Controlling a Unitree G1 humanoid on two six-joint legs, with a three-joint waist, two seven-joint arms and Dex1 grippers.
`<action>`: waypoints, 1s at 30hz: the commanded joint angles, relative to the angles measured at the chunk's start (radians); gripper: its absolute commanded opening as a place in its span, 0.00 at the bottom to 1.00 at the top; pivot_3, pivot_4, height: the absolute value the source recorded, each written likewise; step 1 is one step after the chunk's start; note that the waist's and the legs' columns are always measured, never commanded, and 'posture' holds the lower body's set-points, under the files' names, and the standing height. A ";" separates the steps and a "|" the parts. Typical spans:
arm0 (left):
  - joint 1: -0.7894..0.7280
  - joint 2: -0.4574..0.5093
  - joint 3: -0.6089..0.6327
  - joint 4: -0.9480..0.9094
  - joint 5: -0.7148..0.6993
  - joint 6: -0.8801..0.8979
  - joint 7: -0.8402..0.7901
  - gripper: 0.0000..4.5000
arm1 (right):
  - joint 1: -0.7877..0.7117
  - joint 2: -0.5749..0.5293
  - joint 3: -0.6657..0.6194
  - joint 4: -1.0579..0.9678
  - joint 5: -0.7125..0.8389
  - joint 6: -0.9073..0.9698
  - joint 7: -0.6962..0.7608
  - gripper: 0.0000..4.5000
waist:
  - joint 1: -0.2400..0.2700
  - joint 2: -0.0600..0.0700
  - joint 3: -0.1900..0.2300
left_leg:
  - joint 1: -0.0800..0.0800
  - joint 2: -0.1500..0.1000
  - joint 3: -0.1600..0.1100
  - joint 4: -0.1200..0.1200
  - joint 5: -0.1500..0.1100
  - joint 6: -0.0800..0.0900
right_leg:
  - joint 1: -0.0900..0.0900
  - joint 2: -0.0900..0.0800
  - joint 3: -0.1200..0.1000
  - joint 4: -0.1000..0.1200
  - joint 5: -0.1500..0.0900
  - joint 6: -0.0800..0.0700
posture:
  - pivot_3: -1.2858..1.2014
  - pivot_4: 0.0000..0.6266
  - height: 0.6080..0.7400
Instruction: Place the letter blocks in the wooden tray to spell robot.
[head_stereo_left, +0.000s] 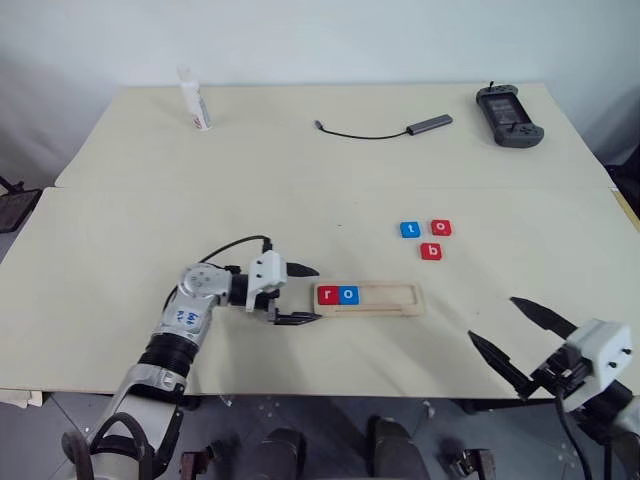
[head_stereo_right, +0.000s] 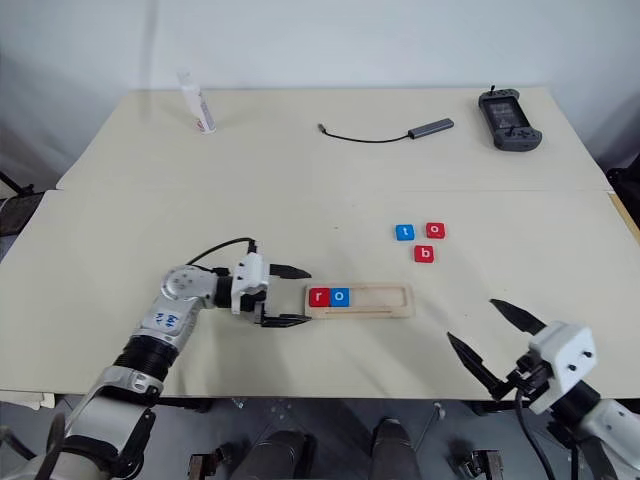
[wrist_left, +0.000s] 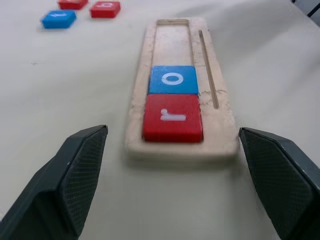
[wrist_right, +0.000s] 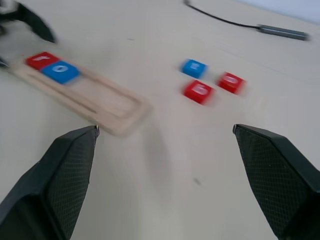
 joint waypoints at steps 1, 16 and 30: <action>0.050 0.054 0.077 -0.020 -0.054 -0.071 -0.044 0.99 | 0.027 0.026 -0.070 -0.012 0.021 -0.028 -0.026 1.00 | -0.001 0.000 0.000 | 0.000 0.000 0.000 0.000 0.000 0.000 | 0.000 0.000 0.000 0.000 0.000 0.000 | 0.52 0.24 1.00; 0.224 0.095 0.193 -0.399 -0.248 0.215 0.021 0.99 | -0.501 -0.216 0.154 0.156 -0.021 0.359 -0.136 1.00 | -0.022 0.001 0.000 | 0.002 0.002 0.003 0.001 0.000 0.000 | 0.000 0.001 0.003 0.002 0.000 0.000 | 0.52 0.24 1.00; 0.339 0.056 0.193 -0.549 -0.221 0.231 0.165 0.99 | -1.264 -0.140 0.560 0.642 -0.189 0.807 -0.222 1.00 | -0.024 0.000 0.000 | -0.011 0.000 0.001 0.003 -0.003 0.004 | -0.010 -0.001 -0.001 0.002 0.002 -0.004 | 0.52 0.24 1.00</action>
